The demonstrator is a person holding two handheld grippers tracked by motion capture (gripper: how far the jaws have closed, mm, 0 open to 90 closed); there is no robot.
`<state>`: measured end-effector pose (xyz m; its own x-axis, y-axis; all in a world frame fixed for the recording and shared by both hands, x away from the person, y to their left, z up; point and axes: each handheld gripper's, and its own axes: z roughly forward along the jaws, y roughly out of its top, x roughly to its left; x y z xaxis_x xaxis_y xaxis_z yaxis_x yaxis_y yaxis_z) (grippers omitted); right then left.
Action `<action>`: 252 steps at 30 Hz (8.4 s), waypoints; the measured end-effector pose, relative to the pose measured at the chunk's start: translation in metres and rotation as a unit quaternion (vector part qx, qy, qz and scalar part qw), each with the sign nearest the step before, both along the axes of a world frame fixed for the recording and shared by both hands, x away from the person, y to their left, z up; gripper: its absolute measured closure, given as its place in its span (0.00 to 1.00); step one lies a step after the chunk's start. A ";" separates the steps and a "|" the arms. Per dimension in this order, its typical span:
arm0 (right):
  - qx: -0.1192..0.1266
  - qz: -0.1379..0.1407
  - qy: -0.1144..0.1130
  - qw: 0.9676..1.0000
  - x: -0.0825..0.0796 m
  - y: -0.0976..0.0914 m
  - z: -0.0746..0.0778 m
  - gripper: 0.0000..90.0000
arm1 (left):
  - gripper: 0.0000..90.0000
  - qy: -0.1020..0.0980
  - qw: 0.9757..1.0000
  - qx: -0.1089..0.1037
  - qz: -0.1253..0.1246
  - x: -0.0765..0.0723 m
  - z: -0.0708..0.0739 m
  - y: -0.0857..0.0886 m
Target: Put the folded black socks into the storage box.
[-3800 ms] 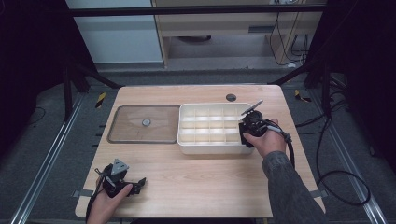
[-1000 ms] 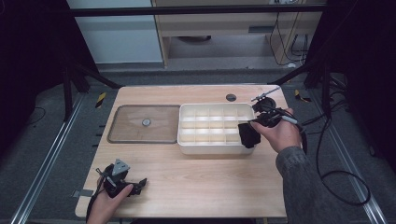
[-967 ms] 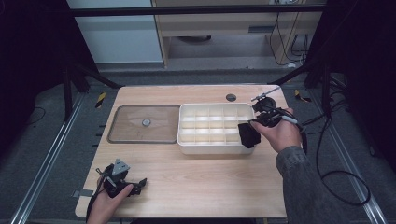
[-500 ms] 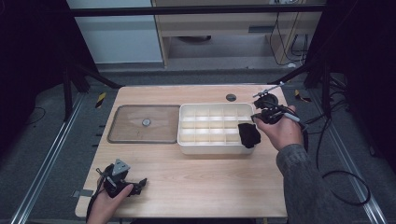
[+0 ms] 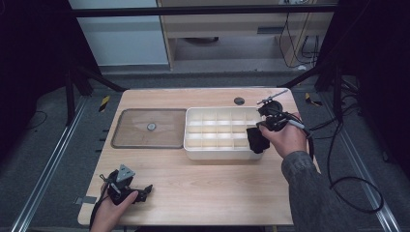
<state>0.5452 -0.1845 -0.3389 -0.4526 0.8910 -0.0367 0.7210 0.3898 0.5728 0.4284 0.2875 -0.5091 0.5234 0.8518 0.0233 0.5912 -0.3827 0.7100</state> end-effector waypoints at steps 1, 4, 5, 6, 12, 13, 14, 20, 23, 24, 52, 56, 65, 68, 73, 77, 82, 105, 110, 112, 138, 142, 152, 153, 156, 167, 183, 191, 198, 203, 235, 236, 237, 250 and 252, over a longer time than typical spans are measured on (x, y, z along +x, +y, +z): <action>0.002 0.001 0.001 1.000 0.001 0.000 -0.002 1.00 | 0.00 0.000 1.000 0.000 0.000 0.000 0.000 0.000; 0.002 0.000 0.004 1.000 0.002 0.002 -0.006 1.00 | 0.00 0.000 1.000 0.000 0.001 0.000 0.000 0.000; 0.003 0.001 0.005 1.000 0.003 0.003 -0.007 1.00 | 0.00 0.000 1.000 -0.001 0.001 0.000 0.000 0.000; 0.002 0.002 0.005 1.000 0.003 0.003 -0.009 1.00 | 0.00 0.000 1.000 -0.001 0.001 0.000 0.000 0.000; 0.002 0.006 0.011 1.000 0.005 0.009 -0.019 1.00 | 0.00 0.000 1.000 -0.001 0.001 0.000 0.000 0.000; 0.003 0.007 0.013 1.000 0.006 0.009 -0.021 1.00 | 0.00 0.000 1.000 -0.001 0.001 0.000 0.000 0.000; 0.002 0.008 0.013 1.000 0.006 0.010 -0.023 1.00 | 0.00 0.000 1.000 0.000 0.000 0.000 0.000 0.000; 0.001 0.005 0.018 1.000 0.007 0.013 -0.029 1.00 | 0.00 0.000 1.000 -0.001 0.000 0.000 0.000 0.000; -0.002 0.006 0.020 1.000 0.008 0.014 -0.030 1.00 | 0.00 0.000 1.000 0.000 0.000 0.000 0.000 0.000; -0.002 0.007 0.020 1.000 0.009 0.014 -0.031 1.00 | 0.00 0.000 1.000 0.000 0.000 0.000 0.000 0.000; -0.010 -0.011 0.030 0.999 0.019 0.003 -0.045 1.00 | 0.00 0.000 1.000 0.000 -0.001 0.000 0.000 0.000; -0.015 -0.011 0.029 0.999 0.020 0.002 -0.046 1.00 | 0.00 0.000 1.000 -0.001 -0.001 0.000 0.000 0.000; -0.024 -0.017 0.035 0.999 0.023 -0.002 -0.051 1.00 | 0.00 0.000 1.000 0.000 -0.001 0.000 0.000 0.000; -0.023 -0.020 0.037 0.999 0.024 -0.003 -0.054 1.00 | 0.00 0.000 1.000 0.000 -0.002 0.000 0.000 0.000; -0.018 -0.022 0.044 0.999 0.027 -0.004 -0.059 1.00 | 0.00 0.000 1.000 -0.001 -0.002 0.000 0.000 -0.001; -0.016 -0.021 0.054 0.998 0.029 -0.004 -0.066 1.00 | 0.00 0.000 1.000 -0.001 -0.001 -0.001 0.000 -0.001; -0.013 -0.025 0.060 0.998 0.030 -0.005 -0.071 1.00 | 0.00 0.001 1.000 -0.002 -0.003 -0.001 0.000 -0.001; 0.002 -0.019 0.054 0.998 0.020 -0.007 -0.084 1.00 | 0.00 0.001 1.000 0.001 -0.006 -0.001 0.000 -0.001; 0.008 -0.020 0.059 0.998 0.018 -0.009 -0.087 1.00 | 0.00 0.001 1.000 0.001 -0.005 -0.001 0.000 -0.002; 0.006 -0.019 0.060 0.998 0.018 -0.008 -0.087 1.00 | 0.00 0.001 1.000 0.001 -0.005 -0.001 0.000 -0.002; -0.004 -0.015 0.095 0.995 0.017 -0.004 -0.104 1.00 | 0.00 0.000 1.000 0.001 -0.007 -0.001 0.000 -0.002; -0.003 -0.016 0.097 0.995 0.017 -0.004 -0.104 1.00 | 0.00 0.000 1.000 0.002 -0.007 -0.001 0.000 -0.002; -0.001 -0.021 0.105 0.994 0.019 -0.003 -0.105 1.00 | 0.00 0.001 1.000 -0.002 -0.006 -0.001 0.000 -0.003; -0.002 -0.022 0.106 0.994 0.019 -0.003 -0.105 1.00 | 0.00 0.001 1.000 -0.002 -0.006 -0.001 0.000 -0.003; -0.004 -0.023 0.111 0.994 0.020 -0.002 -0.106 1.00 | 0.00 0.002 1.000 0.000 -0.007 -0.001 0.000 -0.003; -0.012 -0.027 0.123 0.992 0.023 0.000 -0.109 1.00 | 0.00 0.001 1.000 0.001 -0.009 -0.001 0.000 -0.003; -0.012 -0.030 0.124 0.992 0.023 0.001 -0.109 1.00 | 0.00 0.002 1.000 0.000 -0.009 -0.002 0.000 -0.004; -0.017 -0.034 0.126 0.991 0.024 0.003 -0.110 1.00 | 0.00 0.001 1.000 -0.001 -0.009 -0.002 0.000 -0.004; -0.009 -0.026 0.131 0.991 0.021 0.003 -0.107 1.00 | 0.00 0.001 1.000 -0.001 -0.010 -0.002 0.000 -0.004; -0.005 -0.024 0.129 0.991 0.019 0.002 -0.104 1.00 | 0.00 0.001 1.000 -0.001 -0.010 -0.002 0.000 -0.004; 0.024 -0.018 0.046 0.998 0.012 -0.010 -0.054 1.00 | 0.00 0.000 1.000 -0.002 -0.012 -0.002 0.000 -0.005; 0.025 -0.018 0.043 0.999 0.012 -0.011 -0.053 1.00 | 0.00 0.000 1.000 -0.002 -0.012 -0.002 0.000 -0.005; 0.026 -0.019 0.038 0.999 0.012 -0.012 -0.051 1.00 | 0.00 0.001 1.000 -0.002 -0.012 -0.002 0.000 -0.005; 0.056 -0.031 -0.005 0.998 0.010 -0.020 -0.041 1.00 | 0.00 0.001 1.000 -0.003 -0.012 -0.002 0.000 -0.005; 0.059 -0.029 -0.006 0.998 0.009 -0.020 -0.040 1.00 | 0.00 0.001 1.000 -0.002 -0.012 -0.002 0.000 -0.005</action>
<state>0.5545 -0.2041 -0.3788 -0.4008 0.9138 0.0658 0.7331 0.2768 0.6212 0.4268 0.2821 -0.5094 0.5441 0.8388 0.0184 0.5827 -0.3935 0.7111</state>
